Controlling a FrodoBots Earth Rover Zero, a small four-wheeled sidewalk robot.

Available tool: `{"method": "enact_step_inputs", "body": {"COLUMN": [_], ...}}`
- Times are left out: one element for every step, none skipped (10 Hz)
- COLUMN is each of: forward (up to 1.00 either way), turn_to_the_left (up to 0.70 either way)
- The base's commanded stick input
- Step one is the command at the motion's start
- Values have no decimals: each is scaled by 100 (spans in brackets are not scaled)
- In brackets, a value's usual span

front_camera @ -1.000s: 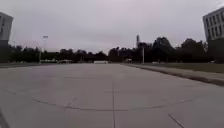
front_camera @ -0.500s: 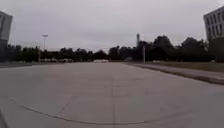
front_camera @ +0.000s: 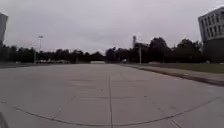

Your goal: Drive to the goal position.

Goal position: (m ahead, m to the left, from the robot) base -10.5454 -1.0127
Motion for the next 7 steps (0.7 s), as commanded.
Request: {"method": "enact_step_inputs", "body": {"forward": [0,0,0,0,0,0,0], "turn_to_the_left": [-70,-70,-70,-70,-70,-70,-70]}}
